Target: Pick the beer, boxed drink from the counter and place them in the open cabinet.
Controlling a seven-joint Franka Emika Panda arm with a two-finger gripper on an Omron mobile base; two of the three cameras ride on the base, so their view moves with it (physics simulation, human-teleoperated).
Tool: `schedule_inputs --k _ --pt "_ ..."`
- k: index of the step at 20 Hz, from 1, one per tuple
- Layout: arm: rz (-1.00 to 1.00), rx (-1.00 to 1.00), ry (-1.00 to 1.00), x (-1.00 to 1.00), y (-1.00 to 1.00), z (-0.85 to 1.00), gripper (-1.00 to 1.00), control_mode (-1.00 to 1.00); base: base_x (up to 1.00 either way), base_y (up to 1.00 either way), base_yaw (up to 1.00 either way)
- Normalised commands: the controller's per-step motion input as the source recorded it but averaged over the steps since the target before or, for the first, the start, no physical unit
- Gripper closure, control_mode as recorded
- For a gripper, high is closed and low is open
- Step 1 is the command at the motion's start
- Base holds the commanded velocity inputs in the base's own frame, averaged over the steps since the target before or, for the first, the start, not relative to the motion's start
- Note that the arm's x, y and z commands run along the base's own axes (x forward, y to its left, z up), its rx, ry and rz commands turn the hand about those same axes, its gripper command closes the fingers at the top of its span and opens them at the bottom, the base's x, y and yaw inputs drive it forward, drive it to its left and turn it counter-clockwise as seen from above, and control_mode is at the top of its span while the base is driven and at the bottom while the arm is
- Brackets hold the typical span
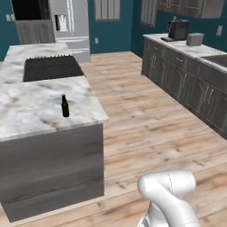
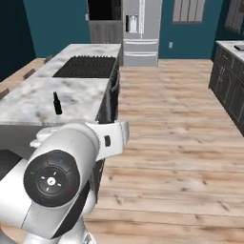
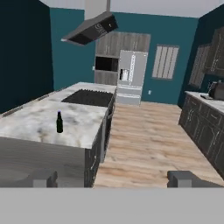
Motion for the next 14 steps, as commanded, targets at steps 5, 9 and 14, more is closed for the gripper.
schedule_inputs --k 5,9,14 --pt "0.0 0.0 0.0 0.0 0.0 0.0 -1.0 1.0 -0.31 0.91 0.27" --pt "0.0 0.0 0.0 0.0 0.0 0.0 -1.0 1.0 -0.18 1.0 0.24" --pt "0.0 0.0 0.0 0.0 0.0 0.0 -1.0 1.0 -0.09 0.9 0.23"
